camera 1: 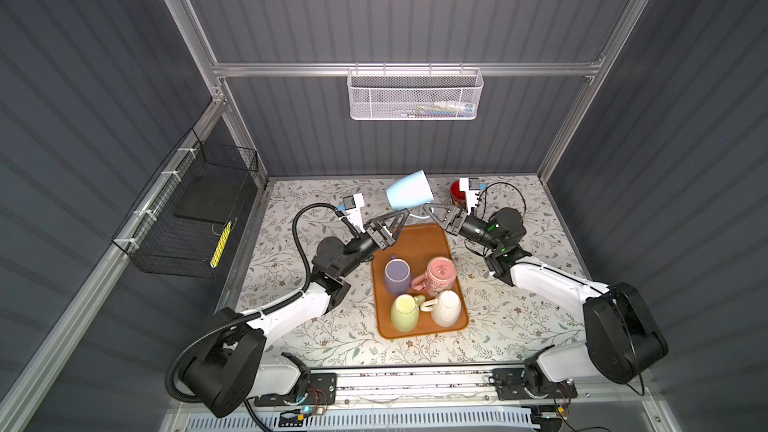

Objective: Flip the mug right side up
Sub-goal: 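Open the left gripper and rotate the mug upright with the right gripper, then carry the mug toward the black mug with the right gripper while the left withdraws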

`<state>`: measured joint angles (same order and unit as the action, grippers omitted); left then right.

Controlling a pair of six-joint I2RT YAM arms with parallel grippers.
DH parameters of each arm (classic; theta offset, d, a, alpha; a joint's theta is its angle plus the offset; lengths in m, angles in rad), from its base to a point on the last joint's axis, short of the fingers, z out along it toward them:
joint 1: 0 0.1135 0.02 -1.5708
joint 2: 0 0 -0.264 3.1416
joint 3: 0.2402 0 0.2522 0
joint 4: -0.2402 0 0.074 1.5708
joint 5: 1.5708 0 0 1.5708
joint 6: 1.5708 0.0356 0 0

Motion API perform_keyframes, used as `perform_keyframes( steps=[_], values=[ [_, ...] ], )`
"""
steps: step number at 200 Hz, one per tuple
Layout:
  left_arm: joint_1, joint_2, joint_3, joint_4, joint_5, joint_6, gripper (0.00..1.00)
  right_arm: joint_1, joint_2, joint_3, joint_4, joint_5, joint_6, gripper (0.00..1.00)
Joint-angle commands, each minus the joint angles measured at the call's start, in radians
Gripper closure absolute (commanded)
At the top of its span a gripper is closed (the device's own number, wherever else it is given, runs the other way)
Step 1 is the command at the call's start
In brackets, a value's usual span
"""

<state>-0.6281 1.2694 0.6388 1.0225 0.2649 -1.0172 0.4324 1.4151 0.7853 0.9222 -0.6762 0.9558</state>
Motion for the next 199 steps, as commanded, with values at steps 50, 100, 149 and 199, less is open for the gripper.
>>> perform_keyframes(
  steps=[50,100,149,199],
  values=[
    [0.006,-0.213,0.251,-1.034,-0.299,0.363,0.0,-0.006,-0.122,0.097,-0.39,0.119,-0.261,1.0],
    [0.005,-0.35,0.155,-1.013,-0.41,0.385,0.0,-0.007,-0.124,0.203,-0.644,0.217,-0.376,1.0],
    [0.005,-0.447,0.074,-1.101,-0.547,0.382,0.0,-0.006,-0.095,0.283,-0.808,0.307,-0.476,1.0],
    [0.007,-0.404,0.053,-1.194,-0.613,0.395,0.0,-0.007,-0.009,0.375,-0.909,0.405,-0.537,1.0]
  ],
)
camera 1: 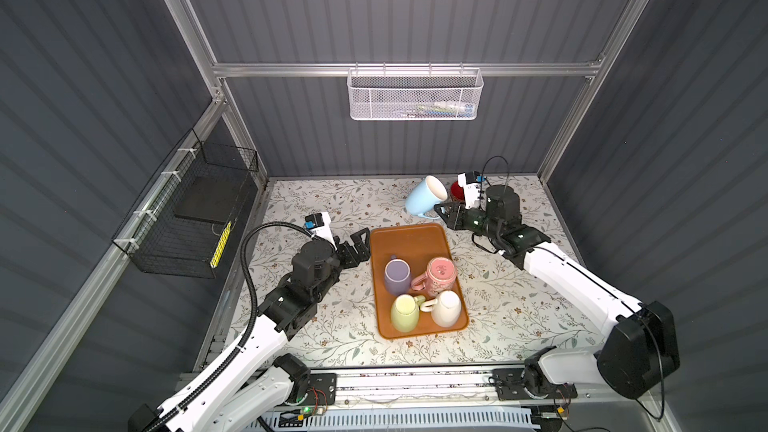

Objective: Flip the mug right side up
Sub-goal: 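Carry the mug toward the black mug with the right gripper while the left withdraws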

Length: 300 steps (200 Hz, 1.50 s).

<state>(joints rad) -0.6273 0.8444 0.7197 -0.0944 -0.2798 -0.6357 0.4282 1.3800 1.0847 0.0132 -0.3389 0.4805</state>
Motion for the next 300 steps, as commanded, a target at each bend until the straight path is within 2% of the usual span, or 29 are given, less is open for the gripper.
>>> perform_keyframes(
  steps=[1,46,99,209,246,300],
  values=[
    [0.005,0.022,-0.029,-0.079,-0.07,0.013,0.0,-0.002,0.028,0.077,-0.001,0.07,-0.063,1.0],
    [0.005,0.054,-0.096,-0.093,-0.094,-0.017,0.0,-0.003,0.11,0.144,-0.054,0.138,-0.101,1.0],
    [0.005,0.067,-0.162,-0.059,-0.123,0.011,0.0,-0.002,0.222,0.233,-0.101,0.212,-0.147,1.0],
    [0.004,0.136,-0.22,0.037,-0.109,0.04,0.0,0.033,0.41,0.351,-0.113,0.539,-0.249,1.0],
    [0.005,0.161,-0.224,0.06,-0.101,0.044,0.0,0.033,0.459,0.362,-0.079,0.583,-0.251,1.0],
    [0.004,0.163,-0.235,0.071,-0.095,0.045,0.0,0.03,0.526,0.39,-0.054,0.578,-0.244,1.0]
  ],
)
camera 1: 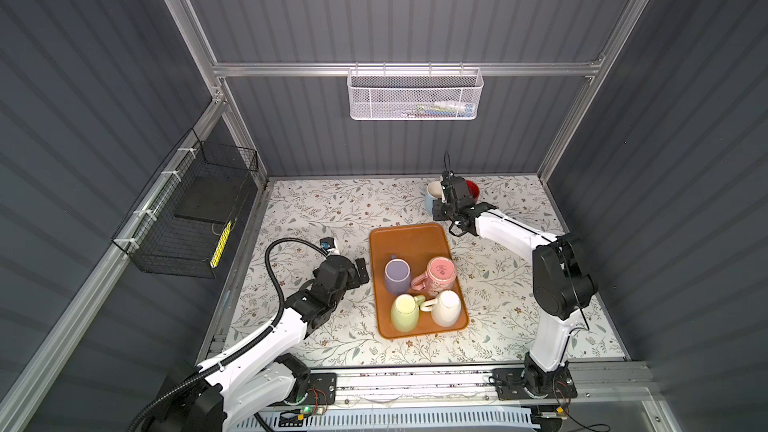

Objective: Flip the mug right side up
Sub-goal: 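Carry the mug toward the black mug with the right gripper while the left withdraws, then lower the light blue mug onto the table next to the black mug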

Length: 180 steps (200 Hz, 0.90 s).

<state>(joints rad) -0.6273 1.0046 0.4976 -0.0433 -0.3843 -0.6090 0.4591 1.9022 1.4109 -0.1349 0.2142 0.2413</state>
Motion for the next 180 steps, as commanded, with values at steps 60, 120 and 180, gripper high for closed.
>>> perform_keyframes(
  steps=[60,120,180],
  values=[
    [0.005,0.018,-0.011,0.03,0.019,0.018,0.0,-0.008,0.073,0.114,0.083,0.035,0.005,1.0],
    [0.005,0.028,-0.013,0.036,0.025,0.018,0.0,-0.023,0.111,0.135,0.077,0.042,0.006,1.0],
    [0.005,0.037,-0.012,0.04,0.028,0.015,0.0,-0.028,0.136,0.14,0.07,0.035,-0.001,1.0]
  ],
)
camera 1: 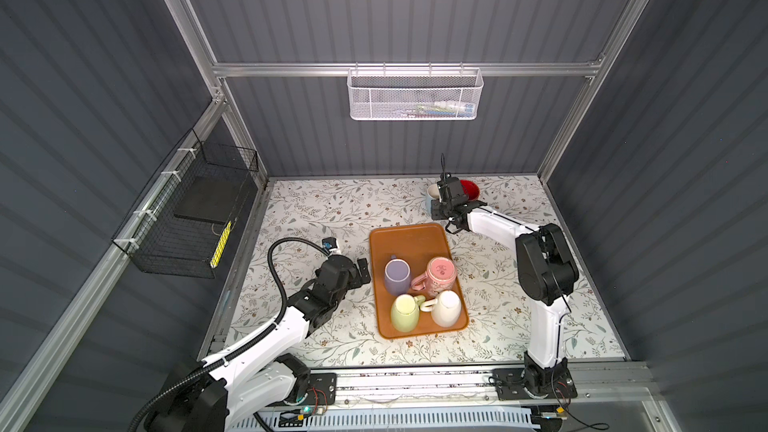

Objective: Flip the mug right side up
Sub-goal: 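Lower the light blue mug onto the table next to the black mug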

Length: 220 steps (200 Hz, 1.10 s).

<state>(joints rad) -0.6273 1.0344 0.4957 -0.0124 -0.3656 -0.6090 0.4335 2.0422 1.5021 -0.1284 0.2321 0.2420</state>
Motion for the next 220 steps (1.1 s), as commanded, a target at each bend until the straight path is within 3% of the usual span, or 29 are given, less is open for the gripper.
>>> perform_keyframes(
  steps=[1,110,164,220],
  values=[
    [0.005,0.006,-0.01,0.009,0.01,0.014,0.0,-0.002,-0.003,0.05,0.063,0.017,-0.002,1.0],
    [0.004,0.005,-0.005,0.003,0.017,0.006,0.0,-0.001,0.014,0.034,0.069,0.008,-0.009,0.96],
    [0.004,0.011,-0.005,0.008,0.025,0.003,0.0,-0.002,0.01,0.02,0.073,0.012,-0.014,0.75],
    [0.005,0.001,-0.001,-0.001,0.032,-0.003,0.0,-0.002,-0.002,0.011,0.073,0.009,-0.013,0.64]
  ],
)
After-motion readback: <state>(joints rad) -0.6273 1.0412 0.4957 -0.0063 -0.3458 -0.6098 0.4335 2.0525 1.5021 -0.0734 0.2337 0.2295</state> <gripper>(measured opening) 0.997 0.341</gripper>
